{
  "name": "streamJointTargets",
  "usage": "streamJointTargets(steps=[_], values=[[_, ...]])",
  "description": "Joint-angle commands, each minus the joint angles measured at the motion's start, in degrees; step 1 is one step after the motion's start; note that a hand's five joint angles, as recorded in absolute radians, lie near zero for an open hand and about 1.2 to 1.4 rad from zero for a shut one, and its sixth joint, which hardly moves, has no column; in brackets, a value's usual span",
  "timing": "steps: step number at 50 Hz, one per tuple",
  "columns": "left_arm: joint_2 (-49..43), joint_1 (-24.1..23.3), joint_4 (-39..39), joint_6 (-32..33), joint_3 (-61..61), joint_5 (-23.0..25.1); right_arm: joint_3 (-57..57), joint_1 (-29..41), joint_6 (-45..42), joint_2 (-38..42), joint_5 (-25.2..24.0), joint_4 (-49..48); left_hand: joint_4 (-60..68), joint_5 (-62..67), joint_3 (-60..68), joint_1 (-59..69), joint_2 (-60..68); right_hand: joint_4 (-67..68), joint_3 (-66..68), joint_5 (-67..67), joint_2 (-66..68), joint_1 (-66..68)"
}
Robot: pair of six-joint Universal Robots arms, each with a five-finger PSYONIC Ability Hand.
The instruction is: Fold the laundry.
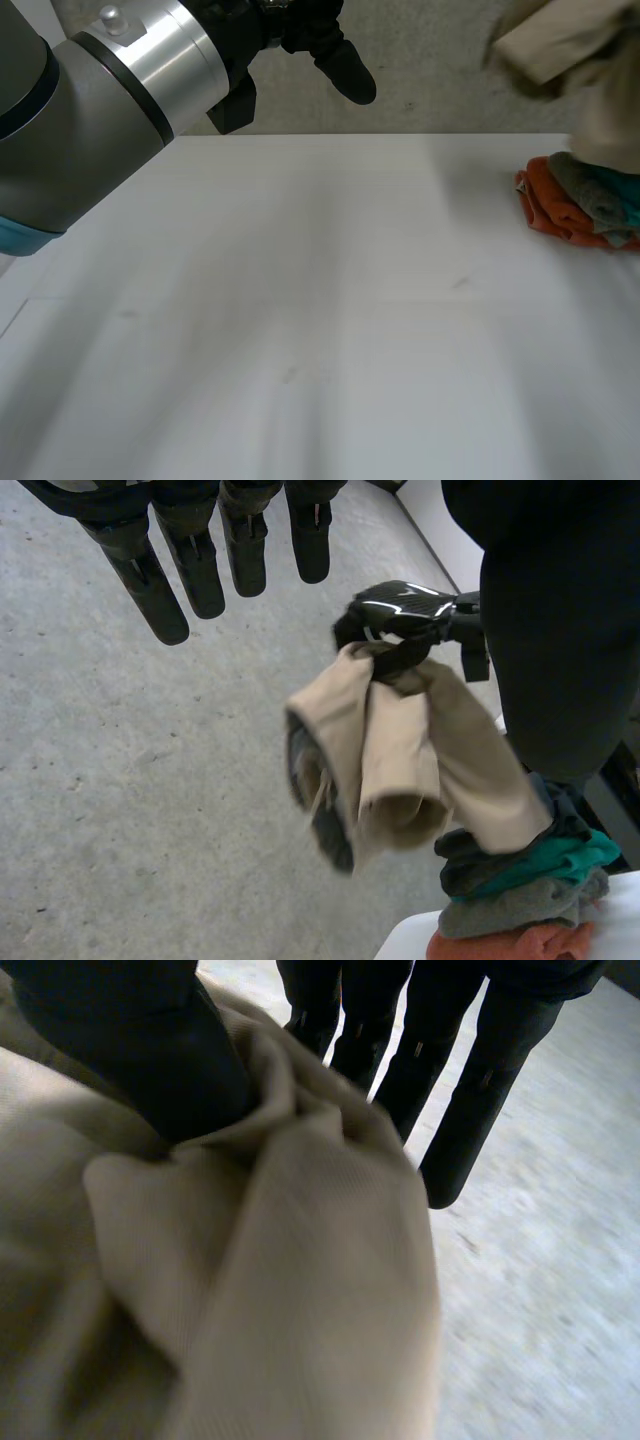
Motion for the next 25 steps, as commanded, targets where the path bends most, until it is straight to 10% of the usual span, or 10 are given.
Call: streamJointTargets(steps=[1, 13, 25], values=[[-0.8, -0.2, 0.0, -0.2, -1.0, 0.0, -6.9, -14.4, 16.0, 12.9, -10.2, -5.2, 0.7, 1.3, 0.4, 1.4, 0.4, 11.2, 11.9, 13.0, 13.0, 24.8], [-5.0, -0.2, 0.0, 0.0, -2.6, -0.3, -4.8, -18.4, 15.7, 34.7, -20.0, -10.7, 1.0, 1.6, 0.7, 1.8, 0.8, 11.2, 11.9, 13.0, 13.0, 24.8], [-4.8, -0.6, 0.0, 0.1, -3.3, -0.2, 3.4, -18.4, 11.2, 27.5, -18.0, -11.9, 1.2, 1.8, 0.9, 1.9, 0.9, 11.2, 11.9, 13.0, 13.0, 24.8]])
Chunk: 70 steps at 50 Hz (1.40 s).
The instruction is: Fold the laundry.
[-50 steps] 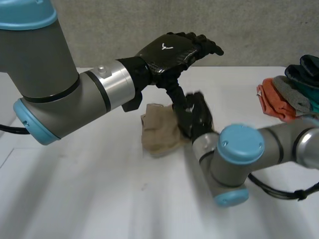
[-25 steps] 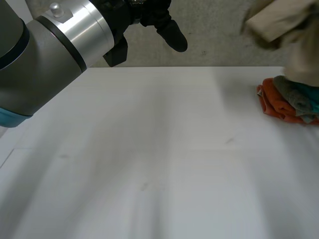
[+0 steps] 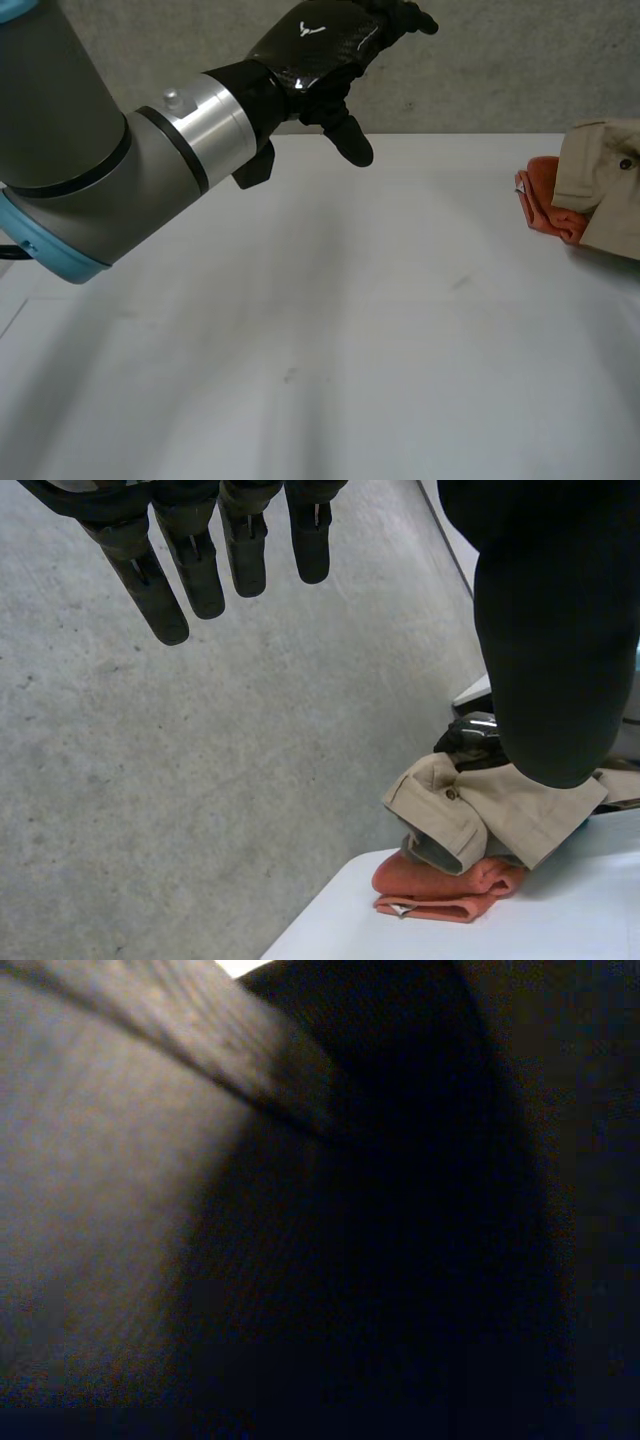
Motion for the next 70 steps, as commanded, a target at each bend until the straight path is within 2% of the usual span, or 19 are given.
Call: streamJointTargets(steps=[1, 2, 3, 11, 23, 31, 40, 46, 51, 53, 59, 61, 63, 64, 66, 70], values=[[0.5, -0.3, 0.1, 0.0, 0.1, 0.1, 3.8, 0.1, -1.4, -6.6, 1.9, 2.6, 1.2, 1.8, 0.9, 1.9, 0.9, 7.6, 8.1, 6.9, 9.5, 21.4], [0.6, -0.4, 0.0, 0.0, 0.1, 0.1, 4.0, 0.1, -1.5, -7.3, 2.3, 3.4, 1.2, 1.8, 0.9, 1.9, 0.9, -11.2, -10.8, -12.0, -9.3, 2.5], [0.6, -0.8, 0.1, 0.0, 0.1, 0.1, 3.9, 0.0, -1.5, -8.5, 3.0, 5.9, 1.2, 1.8, 0.9, 1.9, 0.9, -58.9, -58.5, -59.7, -57.0, -45.2], [0.9, -2.0, 0.0, -0.1, 0.2, 0.0, 4.7, 0.0, -2.4, -17.1, 6.0, 19.2, 1.2, 1.8, 0.9, 1.9, 0.9, -58.9, -58.5, -59.7, -57.0, -45.2], [2.4, -2.0, 0.0, -0.3, -1.4, 0.0, 10.7, -4.8, -5.7, -31.0, 6.6, 28.7, 1.2, 1.8, 0.9, 1.9, 0.9, -58.9, -58.5, -59.7, -57.0, -45.2], [2.5, -2.0, 0.0, -0.4, -2.0, -0.1, 11.2, -7.7, -10.3, -37.6, 6.7, 38.8, 1.2, 1.8, 0.9, 1.9, 0.9, -58.9, -58.5, -59.7, -57.0, -45.2], [2.6, -2.0, 0.0, -0.4, -2.0, -0.1, 10.9, -8.3, -10.4, -43.7, 9.2, 46.4, 1.0, 1.6, 0.7, 1.8, 0.8, -58.9, -58.5, -59.7, -57.0, -45.2], [2.6, -2.0, 0.0, -0.5, -2.0, -0.1, 8.5, -7.3, -11.2, -42.3, 9.1, 51.9, 0.7, 1.3, 0.4, 1.4, 0.4, -58.9, -58.5, -59.7, -57.0, -45.2], [2.6, -2.0, 0.0, -0.5, -2.0, -0.1, 4.5, -1.9, -15.0, -34.2, 10.2, 53.4, -1.0, -0.4, -1.3, -0.3, -1.2, -58.9, -58.5, -59.7, -57.0, -45.2], [2.6, -2.0, 0.0, -0.5, -2.0, -0.2, 3.4, -0.6, -15.6, -31.9, 11.7, 53.7, -1.8, -1.3, -2.1, -1.1, -2.1, -58.9, -58.5, -59.7, -57.0, -45.2], [3.0, -1.7, 0.0, -0.4, -3.6, -1.6, 1.2, 4.9, -21.7, -22.1, 21.0, 52.7, -4.2, -3.6, -4.5, -3.5, -4.4, -58.9, -58.5, -59.7, -57.0, -45.2], [3.0, -1.6, 0.0, -0.4, -4.0, -2.6, 1.0, 6.0, -24.4, -20.6, 22.0, 51.5, -4.2, -3.6, -4.5, -3.5, -4.4, -47.7, -47.2, -48.4, -45.7, -33.9], [3.0, -1.2, 0.0, -0.4, -4.3, -5.3, 0.7, 7.4, -27.6, -19.6, 23.0, 48.9, -4.2, -3.6, -4.5, -3.5, -4.4, -14.8, -14.3, -15.5, -12.8, -1.0], [3.1, -0.8, 0.0, -0.4, -4.5, -7.4, 0.7, 8.5, -29.5, -19.5, 23.3, 46.8, -4.2, -3.6, -4.5, -3.5, -4.4, 10.8, 11.3, 10.1, 12.7, 24.5], [3.1, 0.3, 0.0, -0.2, -4.7, -11.0, 0.9, 10.0, -31.3, -20.0, 23.4, 43.5, -4.2, -3.6, -4.5, -3.5, -4.4, 11.1, 11.5, 10.3, 13.0, 24.8], [3.7, 2.3, -0.2, -0.4, -4.7, -15.3, 2.9, 14.8, -30.9, -24.1, 22.7, 36.3, -4.2, -3.6, -4.5, -3.5, -4.4, 11.1, 11.5, 10.3, 13.0, 24.8]])
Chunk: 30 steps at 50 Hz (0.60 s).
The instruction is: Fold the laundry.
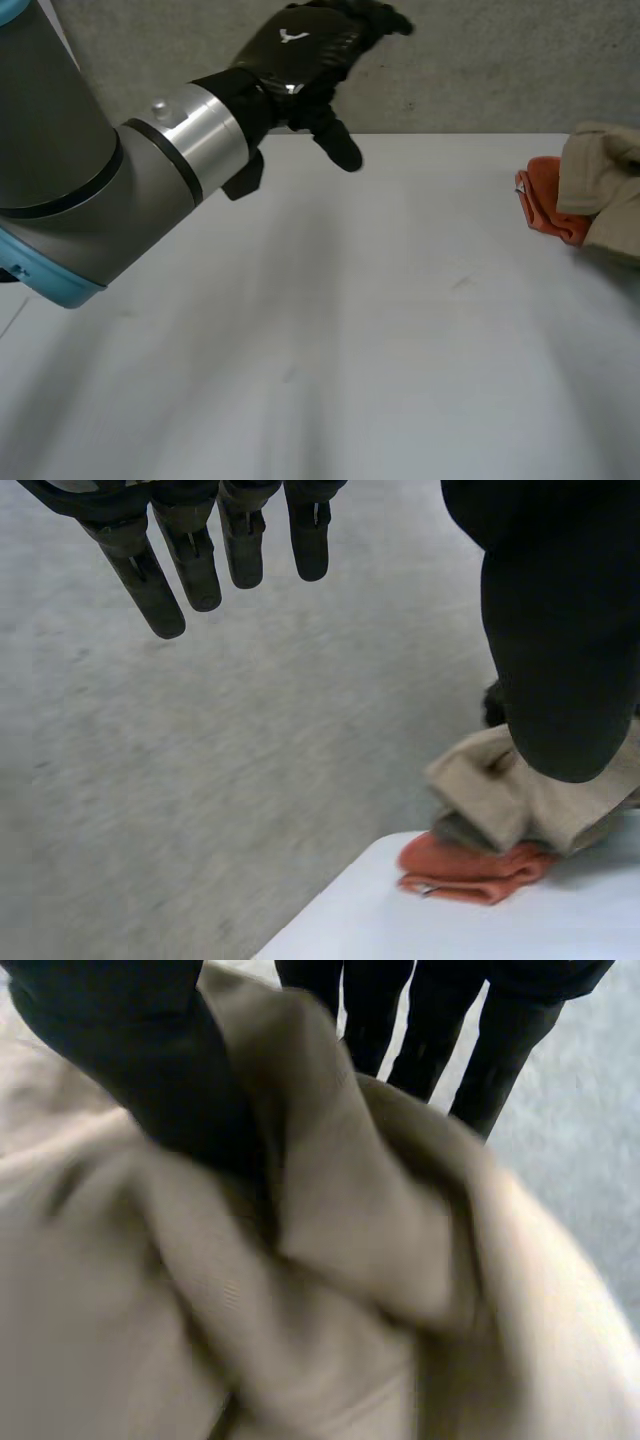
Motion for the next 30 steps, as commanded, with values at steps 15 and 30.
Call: streamJointTargets(steps=[15, 30], values=[[5.7, 9.0, 1.0, -0.4, -6.0, -14.3, 19.9, 29.3, 11.2, -17.9, -11.8, -24.3, -2.0, -2.5, -2.3, -2.4, -1.8, 14.5, 14.6, 15.4, 13.7, 17.3], [5.9, 10.6, 2.9, 0.4, -16.6, -13.8, 22.0, 38.6, 8.9, -11.3, -3.9, -4.3, -1.5, -2.0, -1.8, -1.9, -1.3, -55.5, -55.4, -54.6, -56.3, -52.7]])
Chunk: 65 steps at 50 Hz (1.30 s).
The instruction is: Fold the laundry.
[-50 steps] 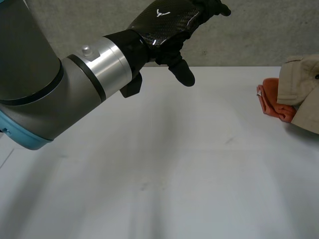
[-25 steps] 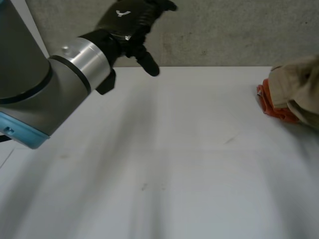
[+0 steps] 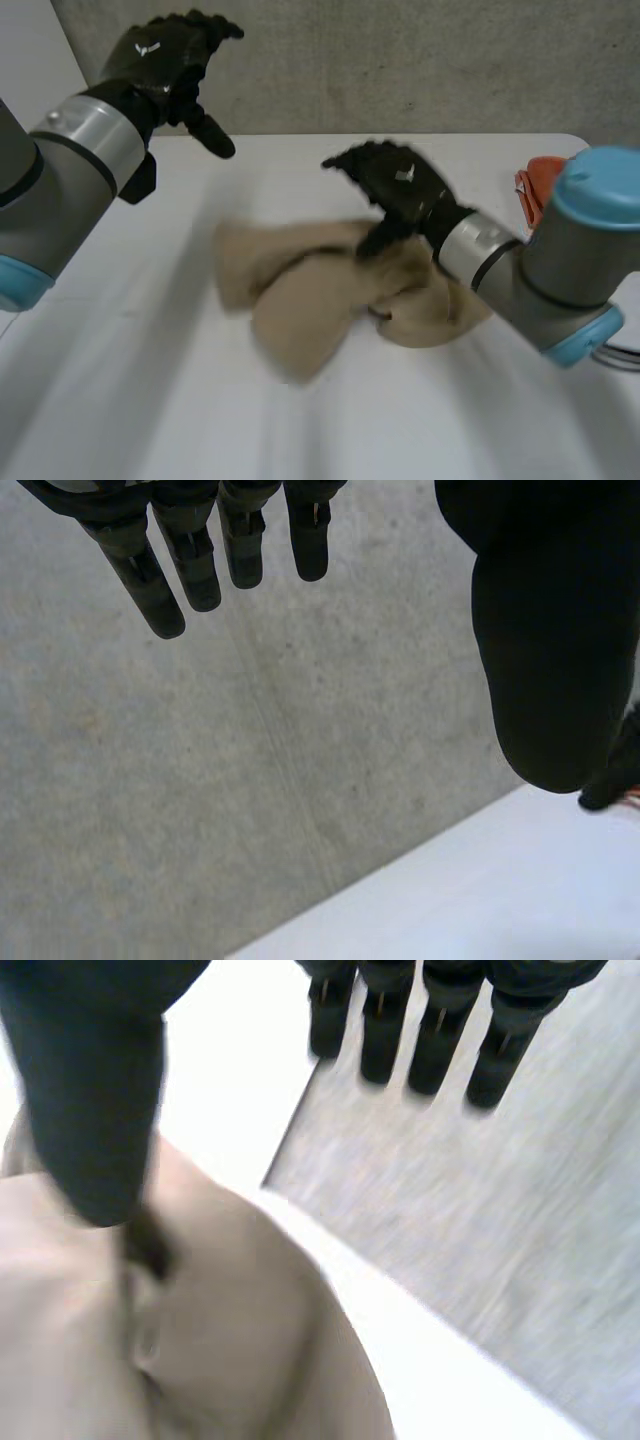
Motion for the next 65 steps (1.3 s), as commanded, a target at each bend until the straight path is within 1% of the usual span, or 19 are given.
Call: streamJointTargets(steps=[1, 6, 14, 19, 24, 27, 28, 29, 30, 37, 40, 44, 48, 53, 57, 59, 60, 62, 65], values=[[-0.3, 0.3, 0.5, 0.8, -5.7, 0.3, -6.5, -0.3, -4.4, 0.7, 8.4, 14.1, -1.5, -2.0, -1.8, -1.9, -1.3, -7.0, -7.0, -6.2, -6.1, -5.8], [-0.7, -0.2, 0.8, 1.7, -10.1, -0.1, -9.3, -5.1, -5.3, -3.5, 14.0, 20.3, -0.8, -1.3, -1.1, -1.2, -0.7, -7.0, -7.0, -6.2, -6.1, -5.8], [-1.7, -0.2, 0.8, 7.9, -15.7, -0.9, -5.7, -9.2, -8.1, -4.1, 14.1, 27.1, 0.0, -0.5, -0.3, -0.4, 0.2, -7.0, -7.0, -6.2, -6.1, -5.8], [-2.4, -0.3, 0.7, 12.8, -20.4, -0.9, -1.4, -9.7, -11.0, -3.9, 14.0, 25.9, 0.0, -0.5, -0.3, -0.4, 0.2, -7.0, -7.0, -6.2, -6.1, -5.8], [-6.2, -0.4, 1.7, 14.3, -22.6, -0.8, 1.4, -9.7, -12.8, -3.6, 14.1, 23.0, 2.2, 1.7, 1.9, 1.8, 2.4, -7.0, -7.0, -6.2, -6.1, -5.8], [-9.9, -0.4, 3.3, 14.5, -21.4, -1.4, 2.8, -9.7, -12.8, -3.4, 14.2, 21.1, 25.2, 24.7, 24.9, 24.7, 25.3, -7.0, -7.0, -6.2, -6.1, -5.8], [-10.6, -0.4, 4.0, 14.7, -20.9, -1.8, 3.2, -9.6, -12.8, -3.4, 14.2, 20.6, 36.6, 36.1, 36.3, 36.2, 36.7, -7.0, -7.0, -6.2, -6.1, -5.8], [-11.9, -0.4, 5.4, 14.8, -19.4, -2.8, 3.7, -9.6, -12.8, -3.4, 14.2, 19.9, 60.0, 59.5, 59.7, 59.6, 60.2, -7.0, -7.0, -6.2, -6.1, -5.8], [-12.4, -0.4, 6.2, 14.8, -18.4, -3.6, 3.9, -9.5, -12.9, -3.3, 14.3, 19.6, 67.5, 67.0, 67.2, 67.1, 67.7, -7.0, -7.0, -6.2, -6.1, -5.8], [-11.9, -0.2, 15.0, 15.9, -5.6, -13.9, 4.2, -10.2, -12.7, -3.6, 14.6, 17.9, 67.6, 67.1, 67.3, 67.2, 67.8, -7.0, -7.0, -6.2, -6.1, -5.8], [-9.7, -0.3, 20.0, 16.1, -1.4, -14.6, 4.3, -10.7, -12.6, -4.3, 14.7, 17.4, 67.6, 67.1, 67.3, 67.2, 67.8, -7.0, -7.0, -6.2, -6.1, -5.8], [-7.2, -0.7, 26.0, 15.7, 4.5, -11.6, 4.6, -10.8, -12.5, -5.0, 14.7, 17.0, 67.6, 67.1, 67.3, 67.2, 67.8, -7.0, -7.0, -6.2, -6.1, -5.8], [-7.4, -2.6, 26.6, 14.3, 7.6, -4.5, 5.1, -11.0, -12.5, -5.8, 14.8, 16.9, 67.6, 67.1, 67.3, 67.2, 67.8, -7.0, -7.0, -6.2, -6.1, -5.8], [-13.4, -10.8, 24.5, 10.6, 6.6, 7.8, 5.3, -12.7, -12.5, -6.6, 14.8, 16.9, 67.6, 67.1, 67.3, 67.2, 67.8, -7.0, -7.0, -6.2, -6.1, -5.8], [-18.1, -14.4, 21.4, 9.2, 3.8, 15.7, 4.7, -14.6, -12.4, -6.9, 14.8, 16.7, 67.5, 67.0, 67.2, 67.1, 67.6, -7.0, -7.0, -6.2, -6.1, -5.8], [-20.3, -15.1, 20.0, 9.2, 2.8, 18.3, 4.4, -15.4, -12.4, -6.9, 15.1, 16.6, 57.9, 57.4, 57.6, 57.5, 58.1, -7.0, -7.0, -6.2, -6.1, -5.8], [-22.8, -15.9, 18.3, 9.5, 1.8, 20.2, 4.2, -16.3, -12.4, -6.9, 15.5, 16.5, 44.2, 43.7, 43.9, 43.8, 44.4, -7.0, -7.0, -6.2, -6.1, -5.8], [-24.6, -17.0, 16.6, 9.8, 1.1, 21.3, 3.9, -17.1, -12.5, -6.9, 15.9, 16.5, 30.5, 30.0, 30.2, 30.1, 30.7, -7.0, -7.0, -6.2, -6.1, -5.8], [-26.5, -19.9, 13.7, 11.0, 1.1, 21.4, 3.3, -18.3, -12.5, -6.9, 16.7, 16.5, 21.7, 21.2, 21.4, 21.3, 21.9, -7.0, -7.0, -6.2, -6.1, -5.8]])
